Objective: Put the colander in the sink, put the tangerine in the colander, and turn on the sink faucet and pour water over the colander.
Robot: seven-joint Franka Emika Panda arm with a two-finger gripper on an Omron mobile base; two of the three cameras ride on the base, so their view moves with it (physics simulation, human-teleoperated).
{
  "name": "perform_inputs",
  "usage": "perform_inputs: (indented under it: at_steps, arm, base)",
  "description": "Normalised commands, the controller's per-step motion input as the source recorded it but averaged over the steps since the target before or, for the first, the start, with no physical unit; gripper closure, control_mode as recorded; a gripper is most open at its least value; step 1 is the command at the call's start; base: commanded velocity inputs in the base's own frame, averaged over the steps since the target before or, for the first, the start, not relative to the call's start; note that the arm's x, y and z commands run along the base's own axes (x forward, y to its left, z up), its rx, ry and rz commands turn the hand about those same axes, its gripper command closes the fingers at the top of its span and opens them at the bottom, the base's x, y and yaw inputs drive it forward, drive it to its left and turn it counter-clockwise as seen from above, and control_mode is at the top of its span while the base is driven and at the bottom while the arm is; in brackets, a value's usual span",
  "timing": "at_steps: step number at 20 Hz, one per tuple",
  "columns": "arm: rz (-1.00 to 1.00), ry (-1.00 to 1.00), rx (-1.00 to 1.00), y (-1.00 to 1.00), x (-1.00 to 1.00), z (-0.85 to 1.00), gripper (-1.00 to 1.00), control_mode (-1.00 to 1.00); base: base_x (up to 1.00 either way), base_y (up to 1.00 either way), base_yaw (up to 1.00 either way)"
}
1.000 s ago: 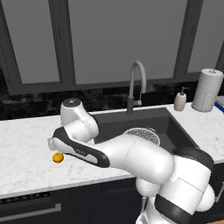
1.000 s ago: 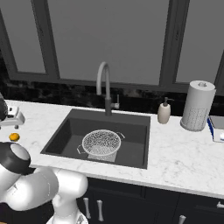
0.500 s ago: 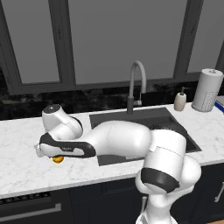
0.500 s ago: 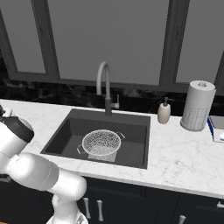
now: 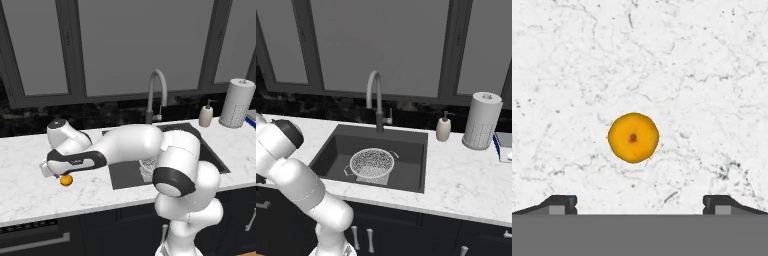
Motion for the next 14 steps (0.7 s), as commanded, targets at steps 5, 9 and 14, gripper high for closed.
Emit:
perform_inputs:
  at_steps: [5, 9, 14]
  arm:
    - [0.0, -0.02, 0.0, 0.05, 0.18, -0.1, -1.0, -1.0]
    - [0.0, 0.0, 0.0, 0.13, 0.11, -0.1, -1.0, -1.0]
    - [0.0, 0.0, -0.03, 0.18, 0.0, -0.25, -1.0, -1.0]
  base:
    - [0.0, 0.0, 0.0]
    - [0.0, 0.0, 0.0]
    - [0.0, 0.0, 0.0]
